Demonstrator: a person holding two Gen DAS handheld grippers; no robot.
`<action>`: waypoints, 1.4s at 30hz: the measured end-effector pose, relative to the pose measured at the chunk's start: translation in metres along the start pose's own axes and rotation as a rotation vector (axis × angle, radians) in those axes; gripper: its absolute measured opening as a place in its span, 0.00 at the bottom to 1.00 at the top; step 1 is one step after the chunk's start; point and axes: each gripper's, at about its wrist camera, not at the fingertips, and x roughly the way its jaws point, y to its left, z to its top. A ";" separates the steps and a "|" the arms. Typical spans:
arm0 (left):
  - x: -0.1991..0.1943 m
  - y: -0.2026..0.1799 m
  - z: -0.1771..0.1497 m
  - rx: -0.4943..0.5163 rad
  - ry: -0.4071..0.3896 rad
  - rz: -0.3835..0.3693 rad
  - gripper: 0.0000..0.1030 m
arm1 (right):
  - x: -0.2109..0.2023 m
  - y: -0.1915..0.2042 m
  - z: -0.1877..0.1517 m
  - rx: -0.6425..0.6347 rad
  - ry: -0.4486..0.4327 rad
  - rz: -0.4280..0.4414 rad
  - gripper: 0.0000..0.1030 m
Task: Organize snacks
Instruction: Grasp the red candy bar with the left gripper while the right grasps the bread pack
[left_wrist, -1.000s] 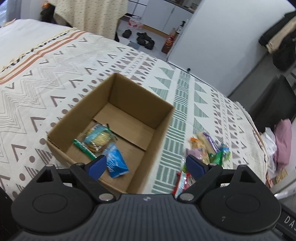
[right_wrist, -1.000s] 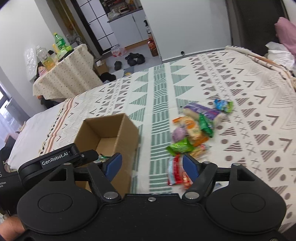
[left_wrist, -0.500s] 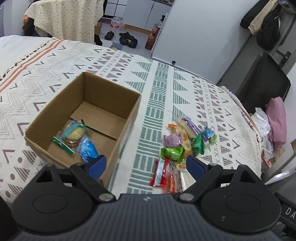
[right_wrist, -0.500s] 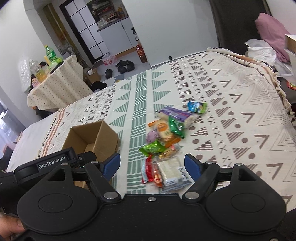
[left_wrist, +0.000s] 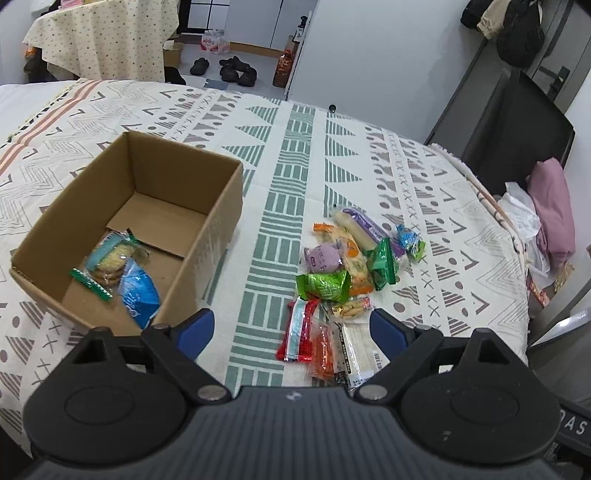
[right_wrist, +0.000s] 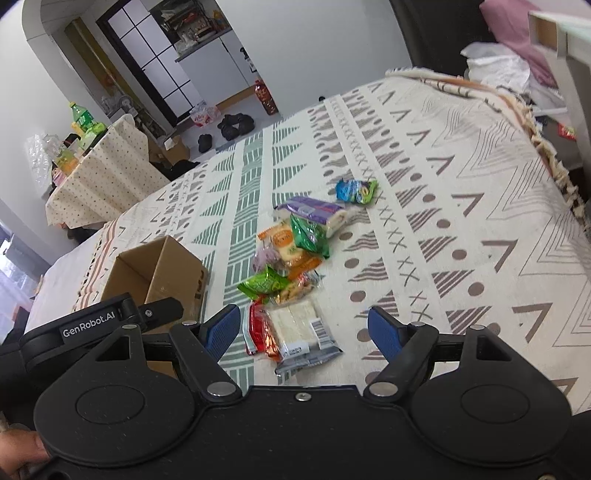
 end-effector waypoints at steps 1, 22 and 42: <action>0.003 -0.001 -0.001 0.001 0.004 0.002 0.87 | 0.003 -0.001 0.000 0.001 0.008 0.004 0.73; 0.075 0.003 -0.007 -0.054 0.123 0.059 0.51 | 0.093 -0.007 -0.008 -0.057 0.175 0.056 0.73; 0.113 -0.002 -0.011 -0.079 0.141 0.097 0.51 | 0.110 -0.033 -0.002 -0.057 0.133 -0.045 0.43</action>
